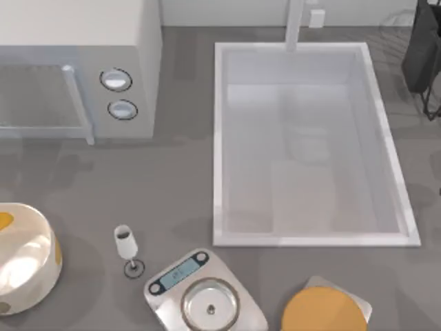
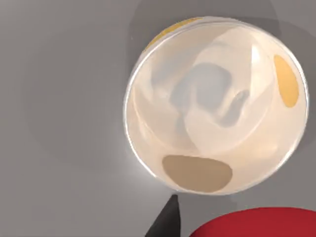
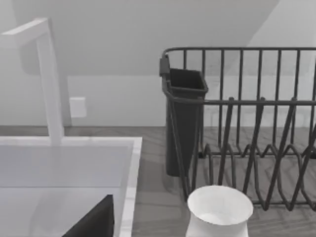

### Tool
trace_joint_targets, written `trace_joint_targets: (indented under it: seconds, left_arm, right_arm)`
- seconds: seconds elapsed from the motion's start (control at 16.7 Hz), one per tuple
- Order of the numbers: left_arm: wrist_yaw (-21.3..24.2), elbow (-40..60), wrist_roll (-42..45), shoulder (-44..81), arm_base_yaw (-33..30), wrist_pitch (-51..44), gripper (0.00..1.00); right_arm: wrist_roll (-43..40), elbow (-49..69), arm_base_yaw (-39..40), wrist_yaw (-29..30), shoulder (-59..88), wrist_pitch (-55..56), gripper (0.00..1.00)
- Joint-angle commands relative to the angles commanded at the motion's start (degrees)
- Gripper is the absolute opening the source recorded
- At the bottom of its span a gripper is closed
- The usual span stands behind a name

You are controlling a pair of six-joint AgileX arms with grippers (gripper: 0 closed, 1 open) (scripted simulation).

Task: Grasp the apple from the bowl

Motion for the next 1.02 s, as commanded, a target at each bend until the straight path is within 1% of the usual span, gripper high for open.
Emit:
trace_joint_targets:
  seconds: [0.12,0.24,0.54,0.66,0.84,1.02]
  left_arm:
    - [0.0,5.5,-0.1,-1.0,-0.1,-5.6,0.00]
    - [0.0,8.7,-0.2,-1.7,-0.2,-8.8,0.00]
    - [-0.1,9.4,-0.1,-1.8,0.1,-9.5,0.00]
    - [-0.1,9.5,-1.0,-1.0,-0.8,-9.1,0.00]
    - [-0.3,9.6,-6.6,3.1,-6.4,-6.3,0.00]
    - [-0.6,9.2,-17.4,8.7,-16.5,-1.3,0.00]
  right_arm:
    - [0.0,0.0,0.0,0.0,0.0,0.0,1.00]
    - [0.0,0.0,0.0,0.0,0.0,0.0,1.00]
    - [0.0,0.0,0.0,0.0,0.0,0.0,1.00]
    - [0.0,0.0,0.0,0.0,0.0,0.0,1.00]
    - [0.0,0.0,0.0,0.0,0.0,0.0,1.00]
    - [0.0,0.0,0.0,0.0,0.0,0.0,1.00]
